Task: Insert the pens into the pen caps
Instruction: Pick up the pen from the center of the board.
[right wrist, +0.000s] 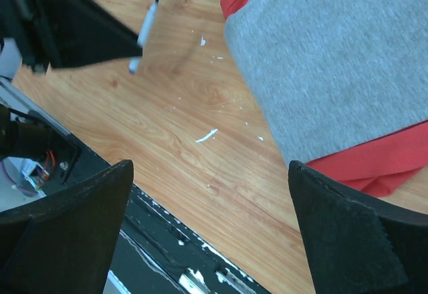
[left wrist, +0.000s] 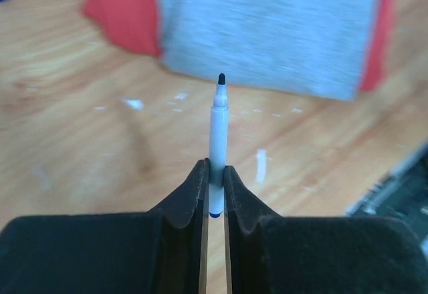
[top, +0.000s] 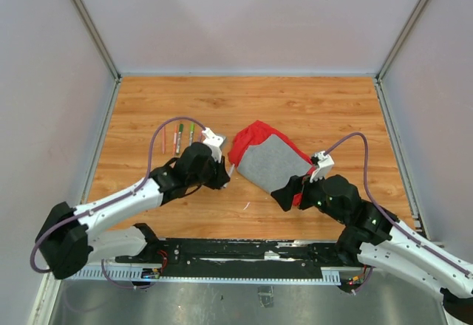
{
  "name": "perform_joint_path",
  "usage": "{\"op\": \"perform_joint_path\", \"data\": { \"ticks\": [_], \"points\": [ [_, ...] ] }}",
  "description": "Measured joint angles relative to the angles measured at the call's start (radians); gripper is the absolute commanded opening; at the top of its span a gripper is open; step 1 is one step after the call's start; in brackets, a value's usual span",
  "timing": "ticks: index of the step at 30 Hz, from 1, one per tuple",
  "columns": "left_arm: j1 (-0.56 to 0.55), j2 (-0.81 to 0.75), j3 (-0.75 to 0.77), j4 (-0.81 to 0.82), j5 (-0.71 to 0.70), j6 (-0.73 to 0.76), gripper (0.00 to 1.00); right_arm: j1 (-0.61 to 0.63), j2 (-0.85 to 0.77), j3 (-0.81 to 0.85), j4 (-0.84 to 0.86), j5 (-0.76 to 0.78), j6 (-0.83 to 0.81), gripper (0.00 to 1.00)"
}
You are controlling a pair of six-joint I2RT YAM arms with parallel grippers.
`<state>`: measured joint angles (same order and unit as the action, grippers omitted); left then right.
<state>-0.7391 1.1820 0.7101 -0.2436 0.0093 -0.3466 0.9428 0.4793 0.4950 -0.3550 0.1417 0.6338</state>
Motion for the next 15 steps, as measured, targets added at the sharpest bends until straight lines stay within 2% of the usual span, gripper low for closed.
{"op": "perform_joint_path", "data": {
  "ticks": [3,8,15],
  "points": [
    [-0.097,-0.121,-0.102,0.103,0.008,-0.074,0.01,0.0,0.006,-0.019,0.063,0.016,0.039,0.99],
    [-0.208,-0.218,-0.223,0.254,0.009,-0.18,0.0,0.0,0.045,-0.049,0.166,0.016,0.097,0.99],
    [-0.264,-0.244,-0.314,0.391,0.016,-0.255,0.01,0.021,0.201,-0.049,0.307,-0.018,0.151,0.82]
  ]
}}
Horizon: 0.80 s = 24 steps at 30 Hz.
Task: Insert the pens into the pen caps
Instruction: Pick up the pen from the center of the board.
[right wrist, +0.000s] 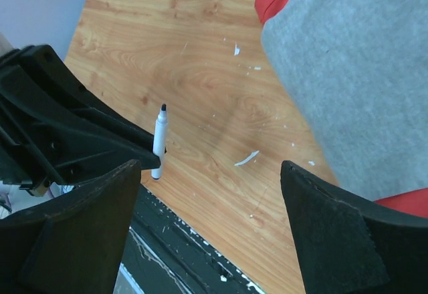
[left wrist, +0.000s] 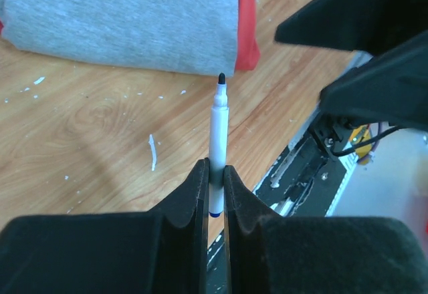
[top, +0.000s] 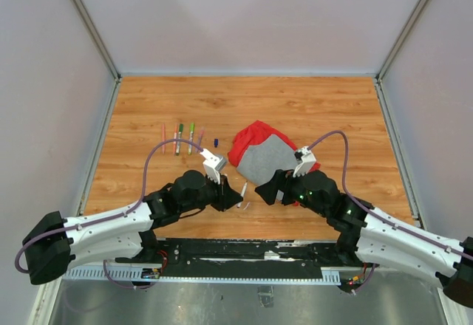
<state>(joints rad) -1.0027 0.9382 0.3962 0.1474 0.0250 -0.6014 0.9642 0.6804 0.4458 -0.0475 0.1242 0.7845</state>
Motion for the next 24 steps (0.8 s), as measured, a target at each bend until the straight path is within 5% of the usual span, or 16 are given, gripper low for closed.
{"op": "perform_joint_path", "data": {
  "ticks": [7,24],
  "points": [
    [-0.001,-0.044,-0.015,0.047,0.018,-0.013,0.01,0.119,0.12,0.005,0.095,0.06,0.031,0.67],
    [-0.002,-0.037,-0.018,0.061,0.034,-0.008,0.0,0.127,0.269,0.005,0.323,0.061,0.092,0.33]
  ]
}}
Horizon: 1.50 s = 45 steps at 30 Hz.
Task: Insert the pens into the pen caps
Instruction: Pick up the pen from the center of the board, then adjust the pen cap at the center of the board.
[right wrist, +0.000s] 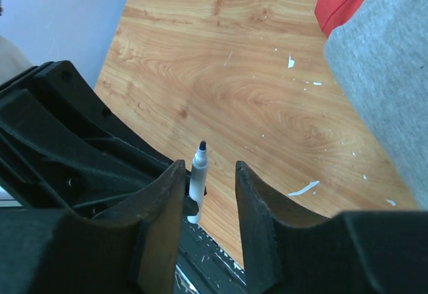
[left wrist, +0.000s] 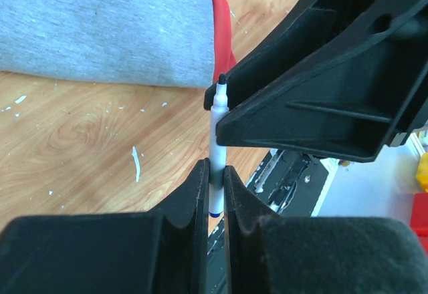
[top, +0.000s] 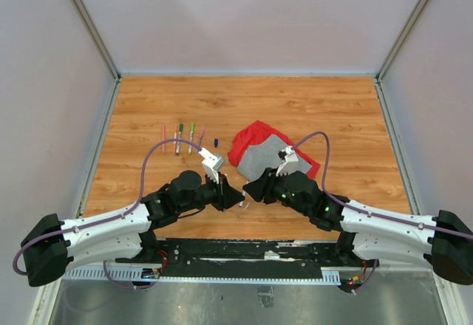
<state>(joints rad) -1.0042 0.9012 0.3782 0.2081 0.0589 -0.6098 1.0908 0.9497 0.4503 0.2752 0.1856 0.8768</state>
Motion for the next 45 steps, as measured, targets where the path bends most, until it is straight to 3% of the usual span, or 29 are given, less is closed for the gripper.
{"op": "perform_joint_path", "data": {
  "ticks": [7,9,11,15,20,22,27,31,37,45],
  "points": [
    [0.0,0.0,0.0,-0.001,0.0,0.0,0.01,0.0,0.06,0.0,0.048,-0.03,0.033,0.19],
    [0.0,0.0,0.0,-0.001,-0.001,0.0,0.01,0.0,0.074,0.0,0.066,-0.045,0.04,0.1],
    [0.0,0.0,0.0,-0.003,-0.002,0.0,0.09,0.0,0.088,0.0,0.085,-0.06,0.048,0.01],
    [0.0,0.001,0.0,-0.009,-0.007,0.0,0.29,0.0,0.102,0.0,0.101,-0.071,0.055,0.01],
    [-0.001,0.016,-0.002,-0.005,-0.009,0.0,0.34,0.0,0.108,-0.001,0.146,-0.102,0.069,0.01],
    [-0.001,0.021,-0.009,0.007,-0.008,-0.003,0.32,0.0,0.108,-0.001,0.152,-0.109,0.07,0.0],
    [-0.003,0.021,-0.019,0.037,0.003,-0.017,0.02,0.0,0.109,-0.001,0.153,-0.114,0.071,0.01],
    [-0.003,0.019,-0.024,0.045,0.005,-0.019,0.01,0.0,0.11,-0.001,0.154,-0.114,0.074,0.15],
    [-0.005,-0.013,-0.016,-0.04,-0.032,-0.012,0.01,0.0,0.101,0.019,0.093,-0.094,0.036,0.6],
    [0.043,-0.122,0.156,-0.344,-0.178,0.052,0.01,0.0,0.077,0.195,-0.154,0.093,-0.094,0.71]
  ]
}}
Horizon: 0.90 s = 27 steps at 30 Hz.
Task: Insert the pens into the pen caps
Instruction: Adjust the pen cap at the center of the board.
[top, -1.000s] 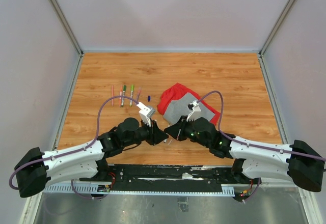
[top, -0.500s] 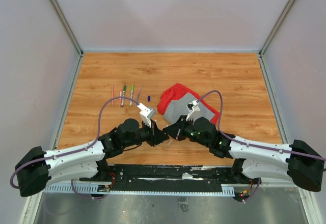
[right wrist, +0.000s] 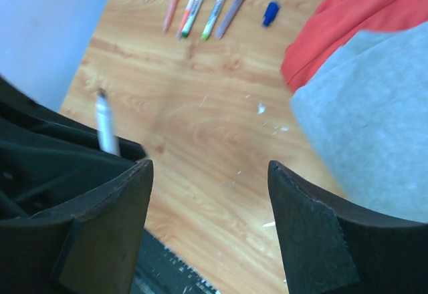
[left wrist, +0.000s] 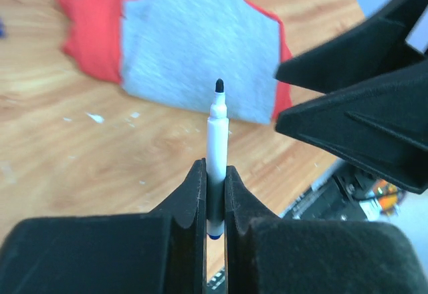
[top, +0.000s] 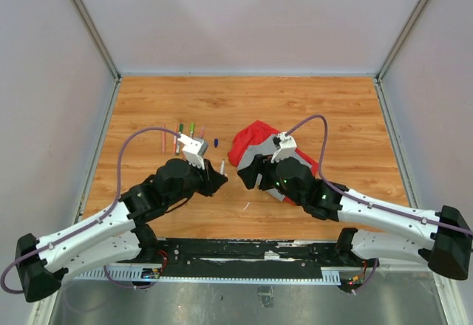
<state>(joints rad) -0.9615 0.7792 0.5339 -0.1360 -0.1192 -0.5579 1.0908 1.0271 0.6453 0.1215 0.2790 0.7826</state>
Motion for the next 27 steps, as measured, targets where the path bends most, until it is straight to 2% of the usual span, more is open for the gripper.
{"op": "perform_joint_path", "data": {
  "ticks": [4,7,12,22,27],
  "points": [
    [0.085,-0.052,0.095,-0.133,-0.043,0.042,0.01,-0.001,0.053,0.105,-0.104,0.103,-0.059,0.72],
    [0.102,-0.093,0.156,-0.216,-0.068,0.066,0.01,-0.026,0.153,0.202,-0.152,0.108,-0.094,0.68],
    [0.102,-0.148,0.248,-0.32,-0.086,0.106,0.01,-0.115,0.388,0.384,-0.22,0.014,-0.137,0.59],
    [0.102,-0.241,0.29,-0.418,-0.135,0.151,0.0,-0.148,0.958,0.902,-0.393,-0.076,-0.217,0.57],
    [0.102,-0.246,0.289,-0.426,-0.149,0.153,0.0,-0.154,1.148,1.107,-0.473,-0.055,-0.231,0.55]
  ]
}}
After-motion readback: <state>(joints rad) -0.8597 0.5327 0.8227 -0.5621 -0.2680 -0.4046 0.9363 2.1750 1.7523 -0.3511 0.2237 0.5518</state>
